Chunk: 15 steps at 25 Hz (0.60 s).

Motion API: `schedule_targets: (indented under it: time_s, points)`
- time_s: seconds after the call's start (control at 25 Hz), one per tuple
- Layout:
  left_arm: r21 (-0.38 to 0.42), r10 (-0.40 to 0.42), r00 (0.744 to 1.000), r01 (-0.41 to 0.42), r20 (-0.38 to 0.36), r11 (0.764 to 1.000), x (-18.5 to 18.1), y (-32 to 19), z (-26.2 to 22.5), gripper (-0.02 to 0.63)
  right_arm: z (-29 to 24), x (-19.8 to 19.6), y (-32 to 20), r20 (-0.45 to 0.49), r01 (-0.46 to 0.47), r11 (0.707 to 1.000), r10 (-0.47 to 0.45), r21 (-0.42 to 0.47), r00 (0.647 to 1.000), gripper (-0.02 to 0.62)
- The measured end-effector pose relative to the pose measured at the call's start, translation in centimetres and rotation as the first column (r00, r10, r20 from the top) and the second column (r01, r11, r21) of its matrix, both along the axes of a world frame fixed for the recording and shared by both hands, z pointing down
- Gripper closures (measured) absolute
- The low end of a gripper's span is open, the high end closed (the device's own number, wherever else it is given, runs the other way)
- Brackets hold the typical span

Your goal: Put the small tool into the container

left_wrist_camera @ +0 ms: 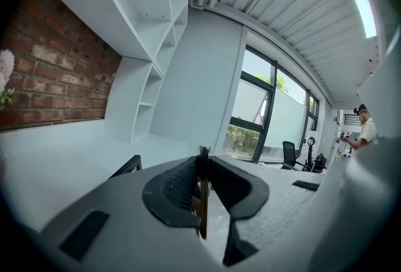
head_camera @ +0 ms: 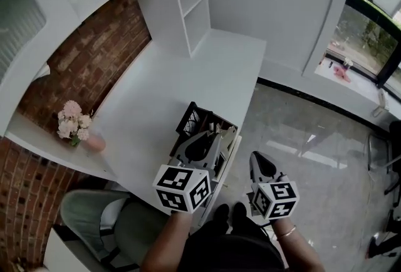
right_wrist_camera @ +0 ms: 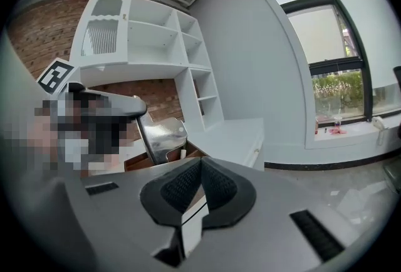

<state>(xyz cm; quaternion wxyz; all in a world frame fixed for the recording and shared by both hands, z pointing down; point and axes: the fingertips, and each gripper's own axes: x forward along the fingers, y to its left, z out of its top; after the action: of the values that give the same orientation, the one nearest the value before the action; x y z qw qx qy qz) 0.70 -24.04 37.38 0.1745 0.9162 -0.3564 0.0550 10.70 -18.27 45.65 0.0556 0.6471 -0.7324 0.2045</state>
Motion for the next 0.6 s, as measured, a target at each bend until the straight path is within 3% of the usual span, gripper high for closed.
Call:
schedule_targets:
  time_s: [0.24,0.6]
  points:
    - [0.010,-0.113,0.993,0.113,0.012,0.994,-1.8,0.2,-0.4,0.534,-0.3,-1.0,-1.5,0.003,0.124,0.992,-0.124,0.004,0.992,0.592]
    - [0.029,-0.241,0.970,0.240,0.031,0.970,-3.8,1.4,0.0,0.534,-0.1,-1.5,-2.1,0.014,0.230,0.973,-0.230,0.007,0.973,0.592]
